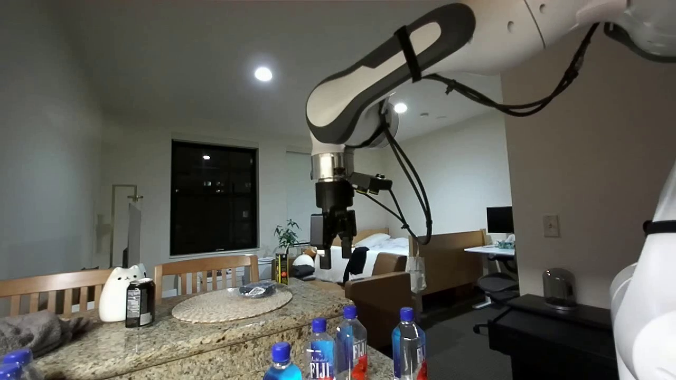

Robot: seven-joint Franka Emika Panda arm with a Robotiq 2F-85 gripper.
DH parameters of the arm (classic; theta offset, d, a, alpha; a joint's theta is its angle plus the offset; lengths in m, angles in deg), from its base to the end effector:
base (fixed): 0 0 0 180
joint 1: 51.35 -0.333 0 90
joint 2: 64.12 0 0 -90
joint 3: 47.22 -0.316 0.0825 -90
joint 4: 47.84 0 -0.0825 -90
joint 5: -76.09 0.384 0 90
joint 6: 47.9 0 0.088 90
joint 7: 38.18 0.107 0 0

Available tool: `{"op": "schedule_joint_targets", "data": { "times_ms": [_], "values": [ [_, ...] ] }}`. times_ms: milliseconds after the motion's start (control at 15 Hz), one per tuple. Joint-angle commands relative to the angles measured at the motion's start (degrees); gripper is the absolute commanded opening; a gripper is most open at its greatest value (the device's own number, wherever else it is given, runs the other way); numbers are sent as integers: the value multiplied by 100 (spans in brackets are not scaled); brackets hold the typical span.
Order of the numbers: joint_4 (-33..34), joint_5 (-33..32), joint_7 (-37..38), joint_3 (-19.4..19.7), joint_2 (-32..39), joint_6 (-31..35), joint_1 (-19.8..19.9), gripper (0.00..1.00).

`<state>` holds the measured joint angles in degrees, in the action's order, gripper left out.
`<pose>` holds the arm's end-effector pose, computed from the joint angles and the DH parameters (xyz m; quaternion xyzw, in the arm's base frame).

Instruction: Arrange the water bottles in a straight line.

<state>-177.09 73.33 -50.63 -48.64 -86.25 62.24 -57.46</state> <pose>0.4387 0.0555 0.5204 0.9829 0.1801 0.0250 0.0286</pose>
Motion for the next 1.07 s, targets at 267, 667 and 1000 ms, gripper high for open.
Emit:
{"op": "schedule_joint_targets", "data": {
  "times_ms": [267, 667, 1000],
  "values": [
    [728, -184, -26, 204, 1078, 724, 272, 100],
    [710, -59, 302, 277, 1137, 613, 504, 100],
    [627, -48, 606, 336, 1115, 873, 599, 100]
  ]
}}
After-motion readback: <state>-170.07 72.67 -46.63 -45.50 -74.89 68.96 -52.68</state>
